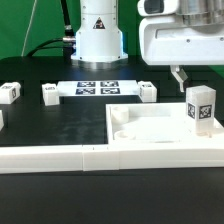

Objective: Assemble one leg

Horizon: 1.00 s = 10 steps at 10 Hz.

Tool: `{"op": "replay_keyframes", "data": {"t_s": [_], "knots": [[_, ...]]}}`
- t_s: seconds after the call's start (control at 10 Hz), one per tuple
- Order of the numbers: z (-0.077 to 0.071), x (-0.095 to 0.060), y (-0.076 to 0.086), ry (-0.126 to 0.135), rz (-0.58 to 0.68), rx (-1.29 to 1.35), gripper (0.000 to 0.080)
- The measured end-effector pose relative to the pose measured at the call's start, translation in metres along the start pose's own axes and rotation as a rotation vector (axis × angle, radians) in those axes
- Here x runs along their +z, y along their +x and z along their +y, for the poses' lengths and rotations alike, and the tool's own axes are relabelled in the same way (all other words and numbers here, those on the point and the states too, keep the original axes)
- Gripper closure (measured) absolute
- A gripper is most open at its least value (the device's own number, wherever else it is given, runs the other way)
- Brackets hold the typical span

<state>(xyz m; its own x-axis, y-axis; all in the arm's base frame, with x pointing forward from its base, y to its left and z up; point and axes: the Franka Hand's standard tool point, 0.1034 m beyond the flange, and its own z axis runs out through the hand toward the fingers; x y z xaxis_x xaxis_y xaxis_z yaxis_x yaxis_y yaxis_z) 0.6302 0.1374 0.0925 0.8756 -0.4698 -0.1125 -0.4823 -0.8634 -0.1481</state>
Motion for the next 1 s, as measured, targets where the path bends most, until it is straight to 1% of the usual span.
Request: {"op": "replay_keyframes", "data": {"t_s": [0.1, 0.2, 0.3, 0.4, 0.5, 0.6, 0.7, 0.8, 0.9, 1.0], "knots": [[-0.001, 0.001, 0.002, -0.008, 0.004, -0.107, 0.0151], [0.001, 0.002, 0.003, -0.026, 0.008, -0.23, 0.0151], [0.01, 0.003, 0.01, -0.03, 0.005, -0.334, 0.0151], [0.027, 0.0, 0.019, -0.031, 0.01, -0.443, 0.0151], [0.039, 0.001, 0.018, -0.032, 0.024, -0.535, 0.0151], [0.042, 0.003, 0.014, -0.043, 0.035, -0.608, 0.0151], [0.038, 0.005, 0.011, -0.057, 0.042, -0.693, 0.0151], [0.036, 0.005, 0.01, -0.056, 0.042, -0.703, 0.0151], [0.036, 0.005, 0.01, -0.056, 0.042, -0.701, 0.0151], [0.036, 0.006, 0.01, -0.056, 0.041, -0.701, 0.024]]}}
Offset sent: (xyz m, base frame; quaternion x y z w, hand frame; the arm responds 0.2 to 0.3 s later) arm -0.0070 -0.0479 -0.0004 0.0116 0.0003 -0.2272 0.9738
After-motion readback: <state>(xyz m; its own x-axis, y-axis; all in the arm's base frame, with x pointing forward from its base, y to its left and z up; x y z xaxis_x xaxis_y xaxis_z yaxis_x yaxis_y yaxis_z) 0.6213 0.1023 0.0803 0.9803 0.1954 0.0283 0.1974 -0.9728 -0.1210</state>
